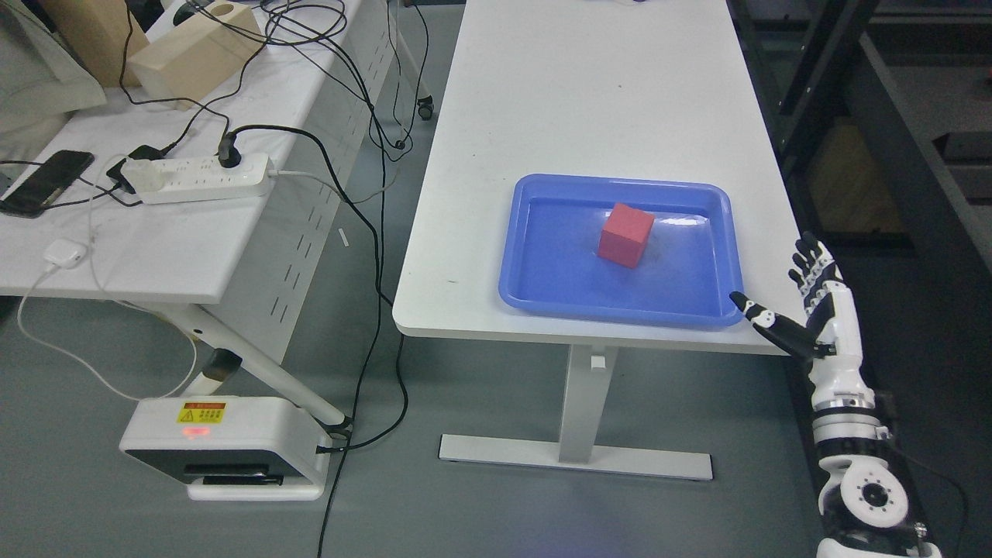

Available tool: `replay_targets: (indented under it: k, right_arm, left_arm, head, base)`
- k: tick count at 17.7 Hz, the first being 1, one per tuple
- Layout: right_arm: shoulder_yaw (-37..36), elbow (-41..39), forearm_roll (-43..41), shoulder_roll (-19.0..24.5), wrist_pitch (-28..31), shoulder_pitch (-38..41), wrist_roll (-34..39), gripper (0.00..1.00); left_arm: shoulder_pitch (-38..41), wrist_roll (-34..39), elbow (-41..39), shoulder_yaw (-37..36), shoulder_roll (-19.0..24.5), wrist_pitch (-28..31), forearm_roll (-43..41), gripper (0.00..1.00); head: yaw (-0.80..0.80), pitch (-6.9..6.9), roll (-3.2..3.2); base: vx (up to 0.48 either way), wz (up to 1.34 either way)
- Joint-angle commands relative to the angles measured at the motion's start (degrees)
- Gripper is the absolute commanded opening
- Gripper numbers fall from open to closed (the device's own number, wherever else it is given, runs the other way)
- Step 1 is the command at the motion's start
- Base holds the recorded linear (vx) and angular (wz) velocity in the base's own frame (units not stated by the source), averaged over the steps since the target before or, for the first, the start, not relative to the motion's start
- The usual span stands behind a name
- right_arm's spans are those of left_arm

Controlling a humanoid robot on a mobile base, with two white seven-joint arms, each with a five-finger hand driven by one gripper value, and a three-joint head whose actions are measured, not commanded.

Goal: Pick pink block from left shelf to tray

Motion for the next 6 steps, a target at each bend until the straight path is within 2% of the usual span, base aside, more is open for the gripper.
replay_targets:
  k: [1,6]
  right_arm:
    - [0.7,0.4,-1.1,-0.8,2.2,-0.8,6.0,0.99]
    - [0.4,0.5,-1.3,-0.8,2.1,-0.7,6.0,0.99]
  left_arm:
    - [1.1,0.0,-1.0,0.0,1.0,0.0,0.0,1.00]
    - [1.1,0.0,-1.0,0.0,1.0,0.0,0.0,1.00]
  head:
    - [0.00,0.00,0.00]
    - [0.00,0.00,0.00]
  base:
    - [-0.010,0.02]
    - [0.008,-0.01]
